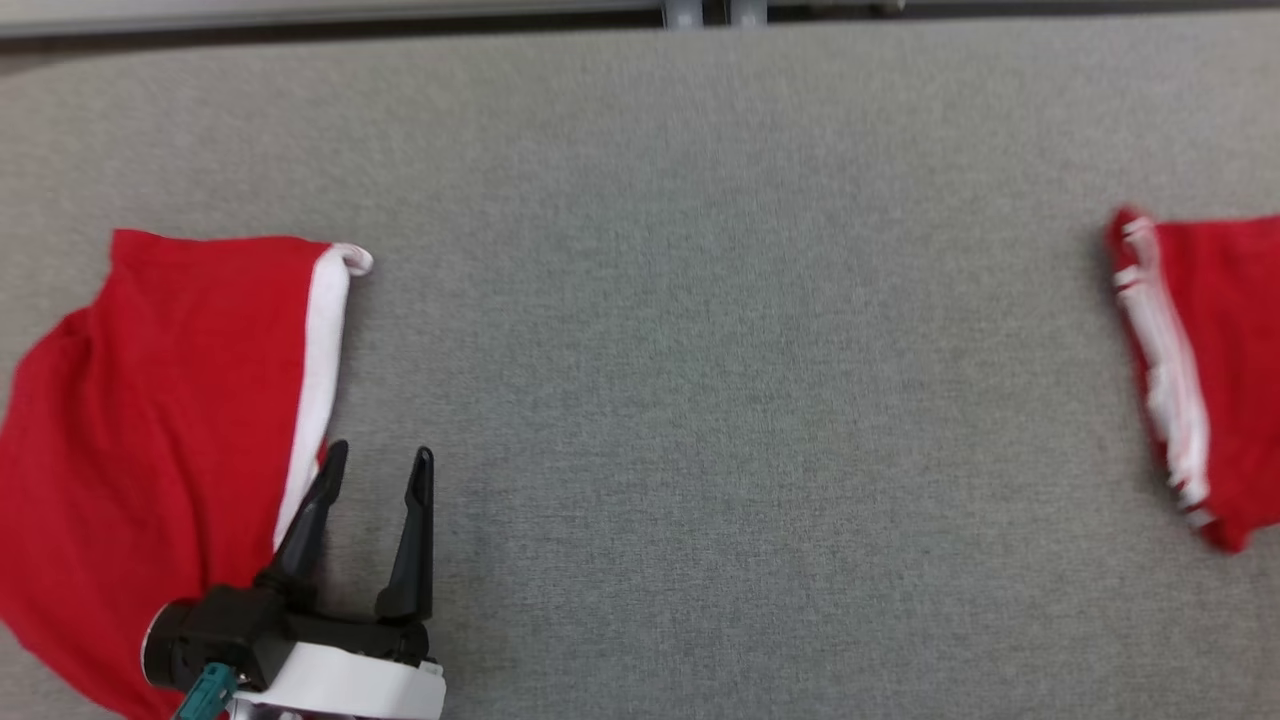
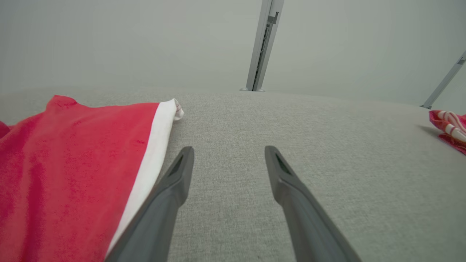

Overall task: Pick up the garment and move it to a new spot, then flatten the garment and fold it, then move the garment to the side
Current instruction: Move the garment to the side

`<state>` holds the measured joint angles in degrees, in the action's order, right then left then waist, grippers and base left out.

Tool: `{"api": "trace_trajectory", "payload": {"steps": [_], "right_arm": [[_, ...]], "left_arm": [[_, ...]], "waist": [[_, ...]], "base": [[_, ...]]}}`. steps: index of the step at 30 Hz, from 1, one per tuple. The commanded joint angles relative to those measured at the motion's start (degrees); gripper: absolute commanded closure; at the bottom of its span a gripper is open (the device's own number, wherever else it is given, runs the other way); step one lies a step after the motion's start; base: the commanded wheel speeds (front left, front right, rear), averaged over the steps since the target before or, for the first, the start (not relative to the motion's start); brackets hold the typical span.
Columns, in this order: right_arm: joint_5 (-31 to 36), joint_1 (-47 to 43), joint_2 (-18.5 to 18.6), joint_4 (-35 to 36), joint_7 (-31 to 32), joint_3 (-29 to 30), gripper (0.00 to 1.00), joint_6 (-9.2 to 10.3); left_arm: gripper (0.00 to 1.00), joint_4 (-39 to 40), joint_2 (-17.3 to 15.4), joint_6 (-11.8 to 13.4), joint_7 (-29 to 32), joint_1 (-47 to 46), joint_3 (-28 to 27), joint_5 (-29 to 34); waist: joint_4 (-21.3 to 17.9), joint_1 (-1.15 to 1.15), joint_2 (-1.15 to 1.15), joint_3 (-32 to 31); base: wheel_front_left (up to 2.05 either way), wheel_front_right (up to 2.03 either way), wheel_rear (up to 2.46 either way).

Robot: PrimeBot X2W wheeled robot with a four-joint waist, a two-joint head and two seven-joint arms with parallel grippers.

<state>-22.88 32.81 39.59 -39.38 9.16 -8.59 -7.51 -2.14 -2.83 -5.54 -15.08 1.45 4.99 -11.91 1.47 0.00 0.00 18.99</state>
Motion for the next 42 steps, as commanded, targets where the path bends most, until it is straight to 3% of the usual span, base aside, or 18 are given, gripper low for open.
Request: {"api": "trace_trajectory", "payload": {"steps": [1, 7, 10, 11, 17, 19, 22, 23, 26, 31, 36, 42], "right_arm": [[1.6, 2.1, 1.9, -1.4, -0.3, 1.5, 1.0, 0.02], [7.7, 8.2, 5.8, -6.1, 0.0, 4.9, 1.0, 0.03], [9.1, 9.9, 5.3, -8.5, 0.1, 6.0, 0.64, 0.03], [9.9, 10.1, 5.2, -9.1, -0.2, 6.1, 0.01, 0.03], [14.8, 10.2, 3.7, -8.7, -7.7, 10.3, 0.0, 0.02], [16.5, 8.2, 1.6, -6.8, -11.6, 12.3, 0.0, 0.02], [18.2, 3.2, -3.0, -2.5, -16.6, 15.4, 0.0, 0.03], [17.9, -1.3, -8.3, 1.4, -19.2, 17.3, 0.0, 0.02], [20.7, -9.7, -15.4, 8.6, -21.7, 19.6, 0.0, 0.05], [24.0, -23.6, -25.6, 17.2, -24.1, 18.8, 0.0, 0.02], [24.3, -32.7, -31.8, 24.2, -24.4, 17.5, 0.0, 0.02], [23.2, -38.3, -35.3, 28.7, -24.4, 16.3, 0.0, 0.02]], "left_arm": [[0.0, 0.4, -0.3, -0.4, -0.1, -1.5, -0.5, 0.8], [0.0, 0.3, -0.2, -1.2, -0.1, -3.0, -0.7, 1.1], [0.0, 0.1, -0.2, -1.3, -0.1, -3.2, -1.2, 0.7], [0.0, 0.0, -0.2, -1.4, -0.1, -3.2, -1.3, 0.6], [0.0, -0.1, -0.2, -1.2, -0.1, -2.3, -1.6, -1.0], [0.0, -0.2, -0.2, -0.8, -0.1, -1.3, -1.6, -1.8], [0.0, -0.8, -0.2, -0.1, -0.1, 0.8, -1.5, -3.3], [0.0, -0.8, -0.2, 0.6, -0.1, 2.4, -1.9, -4.1], [0.0, -0.5, -0.1, 1.6, -0.1, 4.9, -2.9, -4.7], [0.0, -1.2, -0.2, 1.0, -0.1, 6.6, -3.4, -3.4], [0.0, -3.3, -0.2, 0.4, -0.1, 7.5, -3.9, -2.7], [0.0, -5.3, -0.2, 0.0, -0.1, 7.7, -4.3, -2.7]], "waist": [[-1.8, 0.0, 0.0, 5.6], [-1.9, 0.0, 0.0, 8.3], [-1.8, 0.0, 0.0, 8.2], [-1.7, 0.0, 0.0, 7.9], [-1.1, 0.0, 0.0, 4.8], [-1.0, 0.0, 0.0, 2.4], [-0.8, 0.0, 0.0, -2.6], [-0.8, 0.0, 0.0, -6.1], [-1.0, 0.0, 0.0, -10.3], [0.5, 0.0, 0.0, -14.8], [2.2, 0.0, 0.0, -18.8], [2.9, 0.0, 0.0, -20.4]], "base": [[0.0, 0.0, 0.0], [0.0, 0.0, 0.0], [0.0, 0.0, 0.0], [0.0, 0.0, 0.0], [0.0, 0.0, 0.0], [0.0, 0.0, 0.0], [0.0, 0.0, 0.0], [0.0, 0.0, 0.0], [0.0, 0.0, 0.0], [0.0, 0.0, 0.0], [0.0, 0.0, 0.0], [0.0, 0.0, 0.0]]}}
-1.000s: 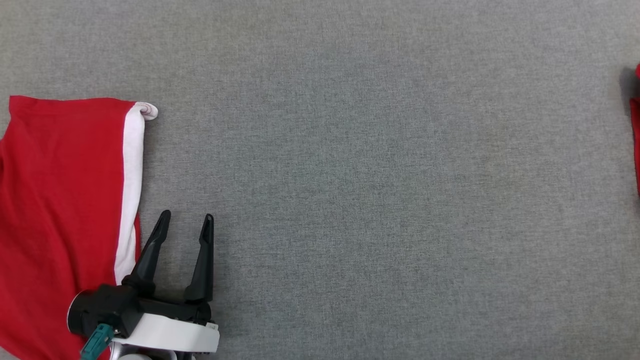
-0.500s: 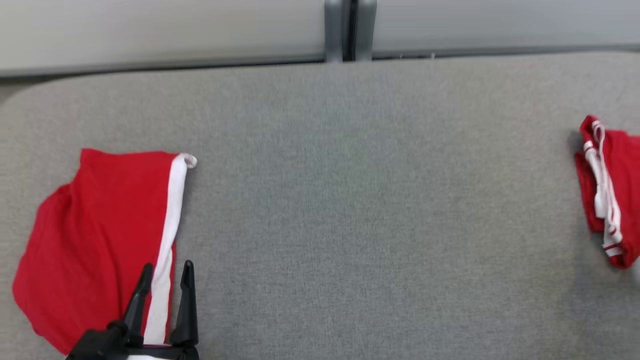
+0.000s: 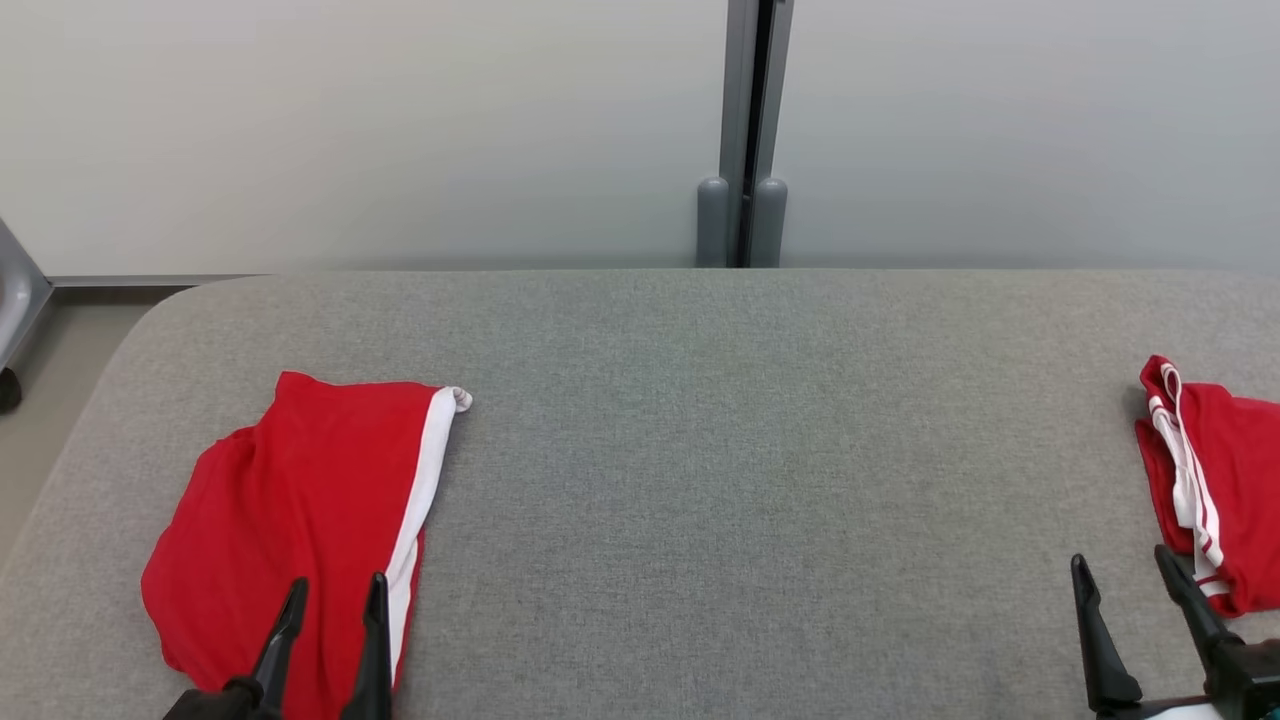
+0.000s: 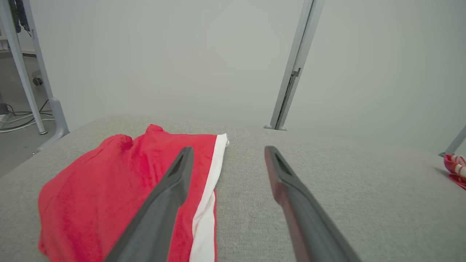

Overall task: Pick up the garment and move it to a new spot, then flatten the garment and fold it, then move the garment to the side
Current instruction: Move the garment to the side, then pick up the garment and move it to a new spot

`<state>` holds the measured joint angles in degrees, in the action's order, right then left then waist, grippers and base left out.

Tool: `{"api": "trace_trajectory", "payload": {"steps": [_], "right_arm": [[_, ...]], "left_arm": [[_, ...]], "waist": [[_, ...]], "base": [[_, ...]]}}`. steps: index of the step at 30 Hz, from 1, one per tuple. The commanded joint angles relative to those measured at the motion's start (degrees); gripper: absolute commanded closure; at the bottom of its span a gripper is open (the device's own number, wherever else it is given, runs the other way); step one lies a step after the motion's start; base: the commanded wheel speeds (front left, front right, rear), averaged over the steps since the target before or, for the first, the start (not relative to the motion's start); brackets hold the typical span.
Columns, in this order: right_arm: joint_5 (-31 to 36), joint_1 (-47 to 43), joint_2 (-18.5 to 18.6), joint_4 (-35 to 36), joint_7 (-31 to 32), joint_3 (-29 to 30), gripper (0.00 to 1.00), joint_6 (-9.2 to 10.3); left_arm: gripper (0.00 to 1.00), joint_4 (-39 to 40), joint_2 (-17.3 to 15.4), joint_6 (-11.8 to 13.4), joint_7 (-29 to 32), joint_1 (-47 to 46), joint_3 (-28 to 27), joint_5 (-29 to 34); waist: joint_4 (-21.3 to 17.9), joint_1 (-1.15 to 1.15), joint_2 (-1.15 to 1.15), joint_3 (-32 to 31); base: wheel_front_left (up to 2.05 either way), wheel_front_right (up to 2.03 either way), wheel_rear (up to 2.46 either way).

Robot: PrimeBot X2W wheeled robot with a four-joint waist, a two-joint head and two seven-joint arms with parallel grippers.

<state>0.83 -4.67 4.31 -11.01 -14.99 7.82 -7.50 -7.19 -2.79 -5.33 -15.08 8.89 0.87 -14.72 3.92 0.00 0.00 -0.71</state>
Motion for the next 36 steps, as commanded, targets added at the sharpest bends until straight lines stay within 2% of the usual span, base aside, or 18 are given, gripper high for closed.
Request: {"api": "trace_trajectory", "payload": {"steps": [1, 29, 32, 36], "right_arm": [[-0.5, -1.2, -0.3, 0.5, -0.3, -0.1, 0.0, 0.01], [-3.6, -3.6, -1.3, 1.4, -0.3, 0.2, 0.0, 0.01], [-3.7, -3.7, -1.3, 1.7, -0.3, -0.1, 0.0, 0.01], [-5.3, -4.4, -1.3, 2.5, -0.3, 0.2, 0.0, 0.01]], "left_arm": [[0.0, -0.5, -0.2, -0.3, -0.1, 0.4, -0.2, 0.0], [0.0, -2.2, -0.2, -1.5, -0.1, -0.4, 0.6, 1.0], [0.0, -2.1, -0.2, -1.2, -0.1, -1.2, 0.8, 0.7], [0.0, -2.1, -0.3, -1.0, -0.1, -1.6, 0.9, 1.5]], "waist": [[0.5, 0.0, 0.0, -0.9], [2.0, 0.0, 0.0, -2.6], [3.7, 0.0, 0.0, -2.4], [9.4, 0.0, 0.0, -2.3]], "base": [[0.0, 0.0, 0.0], [0.0, 0.0, 0.0], [0.0, 0.0, 0.0], [0.0, 0.0, 0.0]]}}
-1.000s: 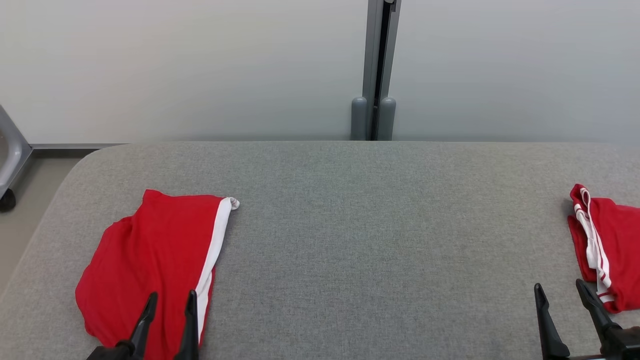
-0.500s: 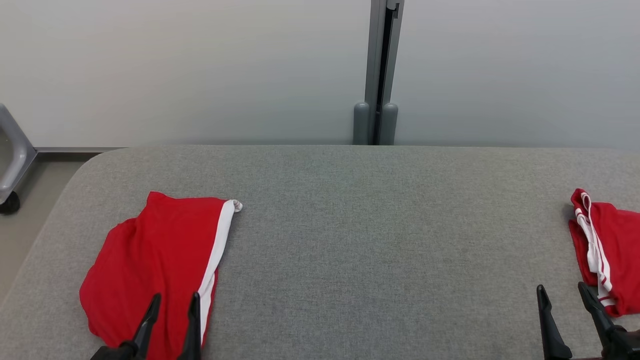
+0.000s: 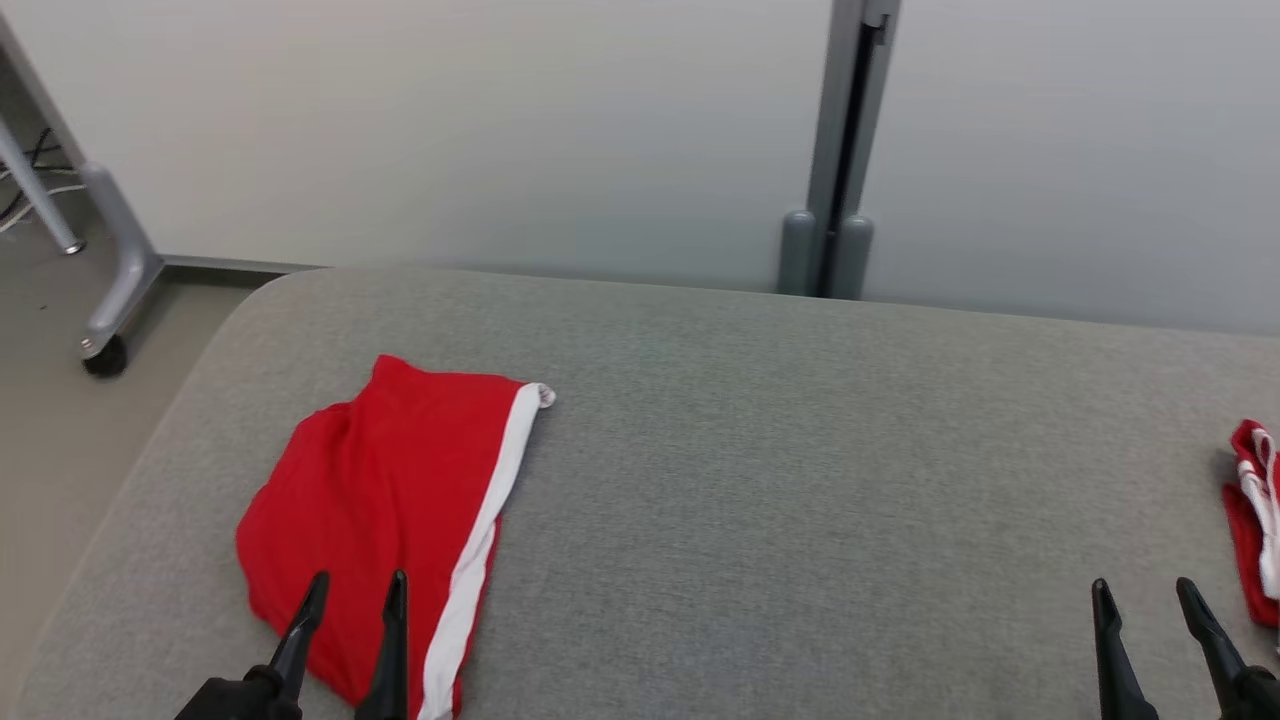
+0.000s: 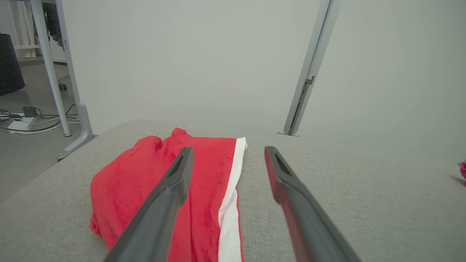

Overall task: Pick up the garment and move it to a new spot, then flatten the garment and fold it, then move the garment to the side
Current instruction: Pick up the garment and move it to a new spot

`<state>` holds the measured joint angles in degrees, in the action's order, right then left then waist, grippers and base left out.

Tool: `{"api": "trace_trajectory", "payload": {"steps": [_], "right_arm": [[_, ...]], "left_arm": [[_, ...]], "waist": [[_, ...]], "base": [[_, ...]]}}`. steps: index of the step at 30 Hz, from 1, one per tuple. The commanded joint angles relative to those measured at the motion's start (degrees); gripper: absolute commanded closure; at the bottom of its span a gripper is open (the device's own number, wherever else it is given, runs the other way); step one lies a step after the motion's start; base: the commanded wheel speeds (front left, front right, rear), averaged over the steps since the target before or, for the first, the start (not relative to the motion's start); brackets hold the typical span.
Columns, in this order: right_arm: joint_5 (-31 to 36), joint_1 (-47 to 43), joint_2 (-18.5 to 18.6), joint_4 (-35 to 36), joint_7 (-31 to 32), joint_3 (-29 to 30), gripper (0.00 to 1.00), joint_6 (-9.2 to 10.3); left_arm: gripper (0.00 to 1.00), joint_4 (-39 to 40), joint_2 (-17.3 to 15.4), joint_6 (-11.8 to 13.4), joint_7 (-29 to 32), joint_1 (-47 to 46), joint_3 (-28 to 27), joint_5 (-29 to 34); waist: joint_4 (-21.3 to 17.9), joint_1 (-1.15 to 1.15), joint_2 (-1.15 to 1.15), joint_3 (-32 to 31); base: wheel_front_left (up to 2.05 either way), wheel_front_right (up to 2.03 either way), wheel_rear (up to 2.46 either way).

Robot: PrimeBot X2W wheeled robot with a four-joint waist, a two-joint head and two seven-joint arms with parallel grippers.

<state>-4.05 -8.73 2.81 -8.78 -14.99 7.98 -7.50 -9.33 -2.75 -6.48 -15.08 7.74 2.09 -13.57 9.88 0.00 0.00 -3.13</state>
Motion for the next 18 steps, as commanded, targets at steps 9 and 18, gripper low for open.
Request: {"api": "trace_trajectory", "payload": {"steps": [9, 18], "right_arm": [[-1.8, 0.9, 0.2, 0.7, -0.3, -4.0, 0.0, 0.01], [-1.2, 3.7, 0.3, -1.2, -0.3, -7.3, 0.0, 0.01]], "left_arm": [[0.0, 0.8, -0.2, -0.1, -0.1, 0.6, -4.1, 0.8], [0.0, 3.4, -0.2, 0.9, -0.1, 1.4, -6.4, -0.8]], "waist": [[17.9, 0.0, 0.0, 0.3], [18.6, 0.0, 0.0, 1.3]], "base": [[0.0, 0.0, 0.0], [0.0, 0.0, 0.0]]}}
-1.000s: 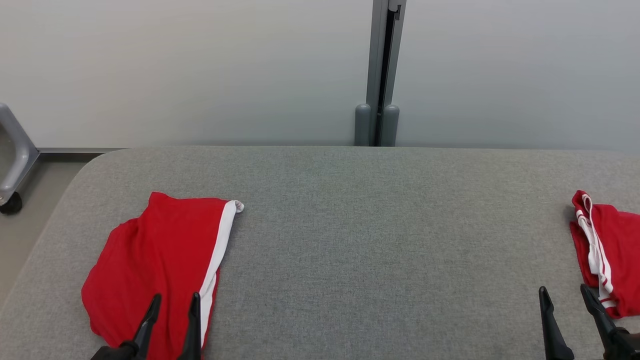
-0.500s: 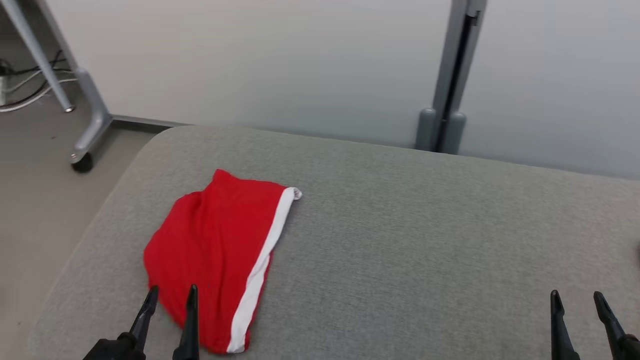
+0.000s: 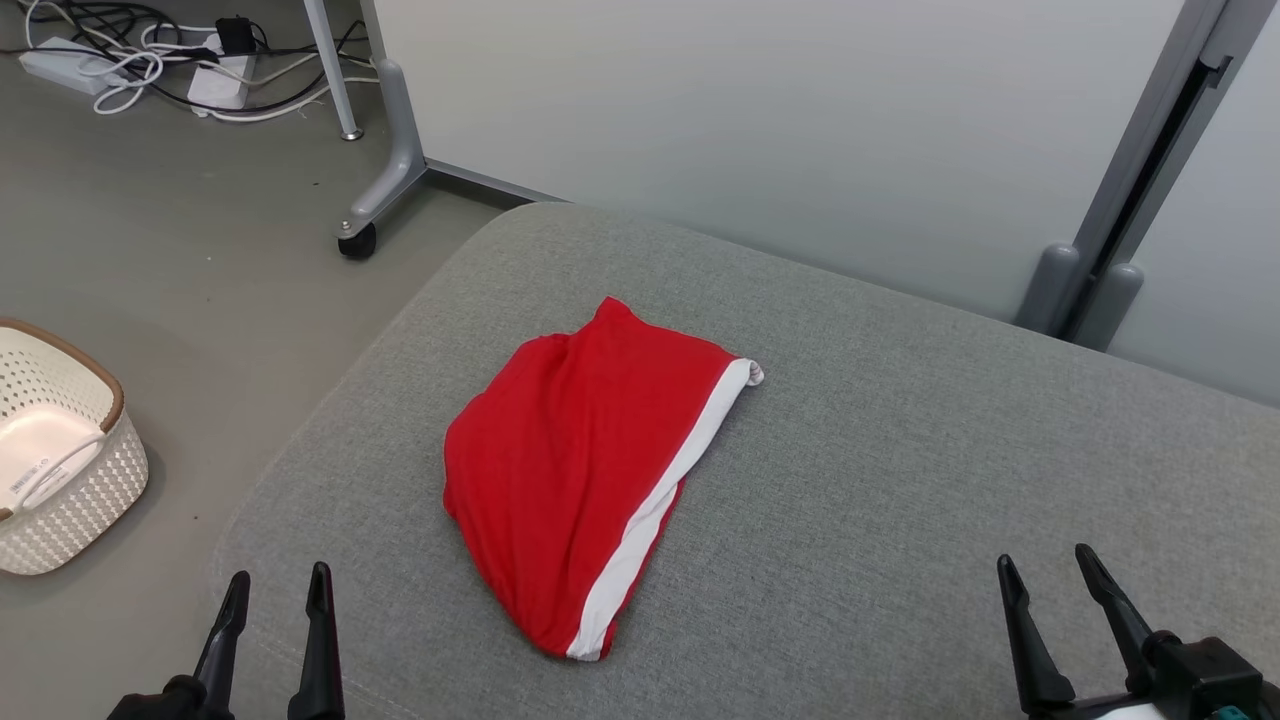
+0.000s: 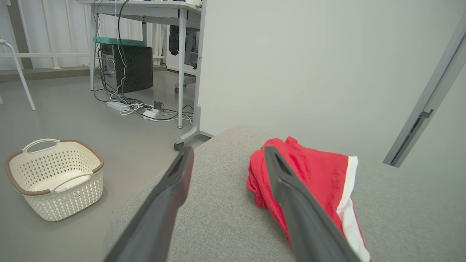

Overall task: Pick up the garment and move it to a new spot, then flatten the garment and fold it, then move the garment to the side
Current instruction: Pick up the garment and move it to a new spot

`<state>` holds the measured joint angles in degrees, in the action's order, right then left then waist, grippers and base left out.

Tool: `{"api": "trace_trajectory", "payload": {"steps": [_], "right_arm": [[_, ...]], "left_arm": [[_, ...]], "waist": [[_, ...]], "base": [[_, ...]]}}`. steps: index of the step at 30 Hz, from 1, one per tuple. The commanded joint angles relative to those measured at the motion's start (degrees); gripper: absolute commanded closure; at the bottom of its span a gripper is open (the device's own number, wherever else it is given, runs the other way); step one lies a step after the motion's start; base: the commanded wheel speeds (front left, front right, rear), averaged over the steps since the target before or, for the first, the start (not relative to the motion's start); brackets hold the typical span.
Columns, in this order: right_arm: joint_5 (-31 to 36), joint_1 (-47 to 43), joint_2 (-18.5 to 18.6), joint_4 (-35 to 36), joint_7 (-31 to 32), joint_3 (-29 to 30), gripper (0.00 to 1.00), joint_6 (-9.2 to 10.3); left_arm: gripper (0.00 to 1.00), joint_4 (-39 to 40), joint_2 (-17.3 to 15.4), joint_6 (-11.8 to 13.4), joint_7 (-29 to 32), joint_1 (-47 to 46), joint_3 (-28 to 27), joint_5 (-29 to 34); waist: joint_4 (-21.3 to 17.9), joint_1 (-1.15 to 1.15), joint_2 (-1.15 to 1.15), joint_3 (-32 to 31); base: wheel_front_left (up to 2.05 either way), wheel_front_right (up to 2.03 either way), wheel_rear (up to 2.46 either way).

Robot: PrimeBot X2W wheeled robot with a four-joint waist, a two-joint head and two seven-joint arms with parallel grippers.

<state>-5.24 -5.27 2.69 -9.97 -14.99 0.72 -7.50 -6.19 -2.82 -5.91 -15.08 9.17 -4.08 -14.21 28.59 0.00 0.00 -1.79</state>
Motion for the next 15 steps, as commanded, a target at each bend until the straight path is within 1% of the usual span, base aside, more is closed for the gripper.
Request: {"api": "trace_trajectory", "payload": {"steps": [1, 5, 8, 9, 10, 12, 14, 15], "right_arm": [[-0.2, 0.0, 0.4, -0.1, -0.3, -0.2, 0.0, 0.01], [-0.9, -1.0, 0.4, 0.1, -0.3, 0.1, 0.0, 0.01], [-0.8, -1.7, 0.4, 0.9, -0.3, 0.7, 0.0, 0.01], [-0.8, -1.7, 0.4, 0.9, -0.3, 0.7, 0.0, 0.01], [-0.6, -2.0, 0.4, 1.2, -0.3, 0.8, 0.0, 0.01], [0.6, -0.9, 0.4, 1.9, -0.3, 0.5, 0.0, 0.01], [2.0, 0.8, 0.5, 2.5, -0.3, -0.2, 0.0, 0.01], [2.4, 1.5, 0.9, 2.6, -0.3, -0.5, 0.0, 0.01]], "left_arm": [[0.0, 0.2, -0.2, 0.4, -0.1, -0.1, -0.3, -0.2], [0.0, -0.7, -0.2, -0.1, -0.1, -1.0, 0.4, -1.0], [0.0, -4.3, -0.1, -0.8, -0.1, -2.7, 4.0, -3.9], [0.0, -4.3, -0.1, -0.8, -0.1, -2.7, 4.0, -3.9], [0.0, -6.2, -0.2, -1.0, -0.1, -3.9, 5.3, -4.8], [0.0, -9.8, -0.3, -1.1, 1.7, -7.2, 7.2, -9.1], [0.0, -13.5, -0.1, -1.1, 5.1, -11.1, 10.0, -12.8], [0.0, -15.5, -0.1, -0.6, 7.0, -13.1, 11.1, -15.0]], "waist": [[-0.1, 0.0, 0.0, -0.1], [-0.2, 0.0, 0.0, -0.2], [-0.2, 0.0, 0.0, 0.1], [-0.2, 0.0, 0.0, 0.1], [-0.2, 0.0, 0.0, 0.4], [-1.3, 0.0, 0.0, 3.0], [-2.8, 0.0, 0.0, 6.2], [-3.5, 0.0, 0.0, 7.4]], "base": [[0.0, 0.0, 0.0], [0.0, 0.0, 0.0], [0.0, 0.0, 0.0], [0.0, 0.0, 0.0], [0.0, 0.0, 0.0], [0.0, 0.0, 0.0], [0.0, 0.0, 0.0], [0.0, 0.0, 0.0]]}}
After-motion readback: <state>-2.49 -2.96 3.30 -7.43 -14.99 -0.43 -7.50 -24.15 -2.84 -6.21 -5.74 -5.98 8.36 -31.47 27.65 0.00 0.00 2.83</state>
